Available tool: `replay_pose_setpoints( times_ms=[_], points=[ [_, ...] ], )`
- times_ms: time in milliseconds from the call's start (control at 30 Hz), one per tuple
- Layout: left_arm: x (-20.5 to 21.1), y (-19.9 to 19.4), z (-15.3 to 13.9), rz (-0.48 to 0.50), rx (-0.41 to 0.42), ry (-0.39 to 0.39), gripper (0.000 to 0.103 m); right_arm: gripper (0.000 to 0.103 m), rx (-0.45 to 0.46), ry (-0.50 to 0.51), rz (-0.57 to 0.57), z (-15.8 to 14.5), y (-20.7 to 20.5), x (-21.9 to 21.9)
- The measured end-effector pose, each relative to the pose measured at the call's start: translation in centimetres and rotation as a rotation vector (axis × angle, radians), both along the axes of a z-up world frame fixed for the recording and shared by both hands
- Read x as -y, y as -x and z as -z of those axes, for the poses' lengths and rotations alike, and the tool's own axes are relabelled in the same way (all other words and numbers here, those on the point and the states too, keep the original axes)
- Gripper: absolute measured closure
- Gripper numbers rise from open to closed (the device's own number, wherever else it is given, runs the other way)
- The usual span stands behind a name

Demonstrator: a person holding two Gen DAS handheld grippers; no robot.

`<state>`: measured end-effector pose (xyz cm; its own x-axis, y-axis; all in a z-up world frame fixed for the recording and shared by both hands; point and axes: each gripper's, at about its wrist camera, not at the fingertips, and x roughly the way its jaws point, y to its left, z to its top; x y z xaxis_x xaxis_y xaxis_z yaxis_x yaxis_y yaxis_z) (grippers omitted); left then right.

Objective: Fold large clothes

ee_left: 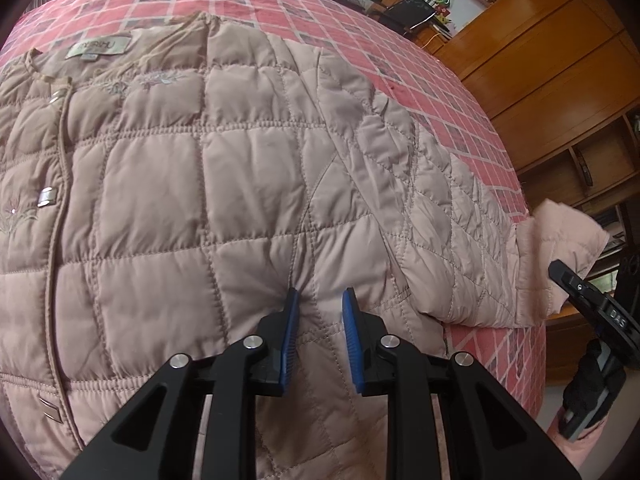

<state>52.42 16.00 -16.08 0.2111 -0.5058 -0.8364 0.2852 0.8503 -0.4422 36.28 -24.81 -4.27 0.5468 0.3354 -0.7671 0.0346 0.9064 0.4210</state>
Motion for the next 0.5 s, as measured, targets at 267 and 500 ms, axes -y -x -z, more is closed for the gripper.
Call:
replay_pose_setpoints(
  times_ms=[267, 500],
  points=[
    [-0.7, -0.3, 0.0, 0.007, -0.007, 0.014, 0.080, 0.090, -0.070, 0.058, -0.161, 2.1, -4.1, -8.0],
    [-1.5, -0.6, 0.2, 0.009, -0.022, 0.039, 0.080, 0.082, -0.139, 0.072, -0.182, 4.8, -6.4, -10.5]
  ],
)
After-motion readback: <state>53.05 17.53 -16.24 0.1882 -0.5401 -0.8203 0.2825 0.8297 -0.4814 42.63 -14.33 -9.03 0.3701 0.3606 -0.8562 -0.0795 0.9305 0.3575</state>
